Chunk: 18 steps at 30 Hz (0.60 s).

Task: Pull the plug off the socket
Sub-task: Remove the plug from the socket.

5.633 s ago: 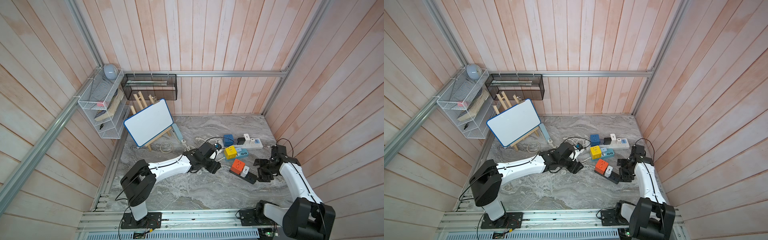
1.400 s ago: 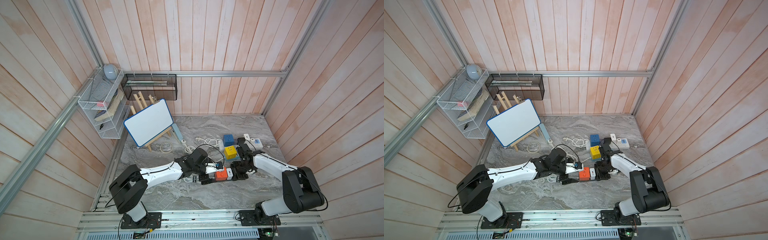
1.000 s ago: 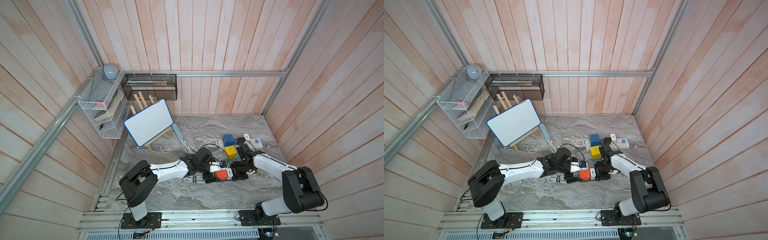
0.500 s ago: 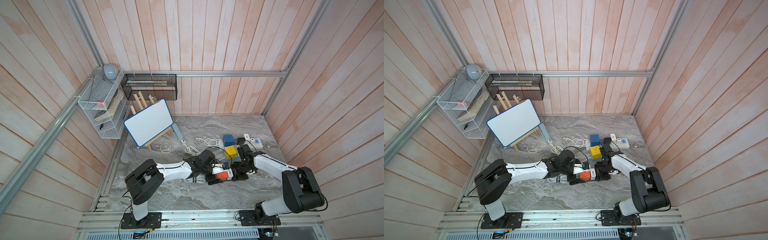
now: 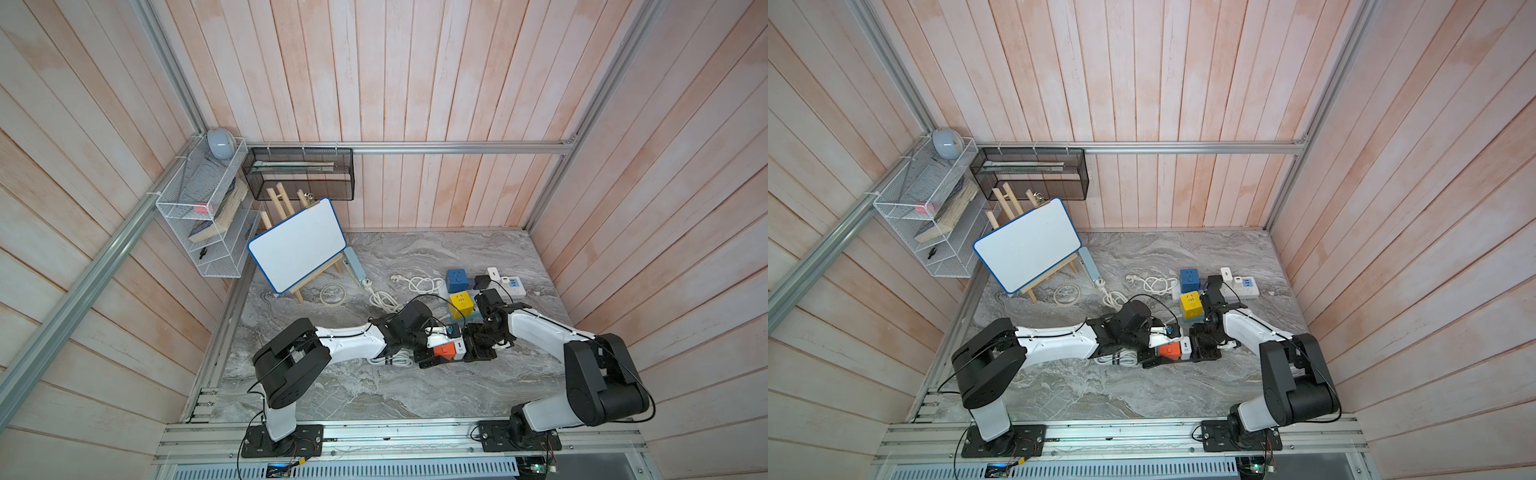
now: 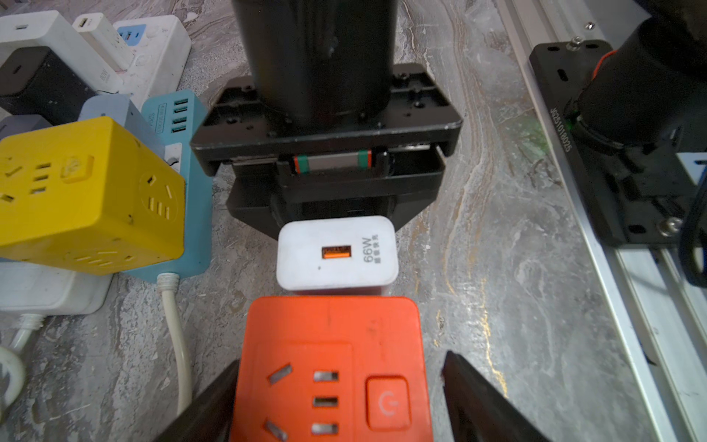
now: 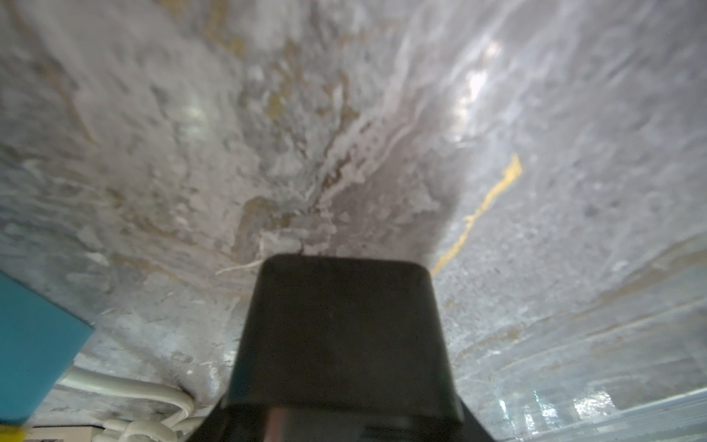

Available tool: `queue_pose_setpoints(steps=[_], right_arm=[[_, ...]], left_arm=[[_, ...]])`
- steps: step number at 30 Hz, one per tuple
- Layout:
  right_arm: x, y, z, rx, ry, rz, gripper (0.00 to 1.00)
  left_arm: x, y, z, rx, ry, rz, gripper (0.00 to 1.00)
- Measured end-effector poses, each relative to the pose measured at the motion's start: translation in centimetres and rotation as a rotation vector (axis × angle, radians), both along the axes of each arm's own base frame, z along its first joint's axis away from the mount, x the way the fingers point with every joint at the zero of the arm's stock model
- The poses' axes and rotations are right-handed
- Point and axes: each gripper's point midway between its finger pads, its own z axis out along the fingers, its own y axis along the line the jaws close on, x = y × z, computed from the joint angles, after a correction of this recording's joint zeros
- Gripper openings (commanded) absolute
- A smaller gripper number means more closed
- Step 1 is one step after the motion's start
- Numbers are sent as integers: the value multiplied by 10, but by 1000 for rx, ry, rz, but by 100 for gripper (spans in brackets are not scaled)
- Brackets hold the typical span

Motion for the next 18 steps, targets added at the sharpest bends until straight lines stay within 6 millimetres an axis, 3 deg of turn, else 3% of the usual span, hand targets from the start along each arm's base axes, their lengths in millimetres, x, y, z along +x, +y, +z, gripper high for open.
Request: queue_pose_setpoints(steps=[18], right_arm=[[0, 1, 0, 4, 1, 0, 40]], left_arm=[[4, -1, -20, 31, 13, 28, 81]])
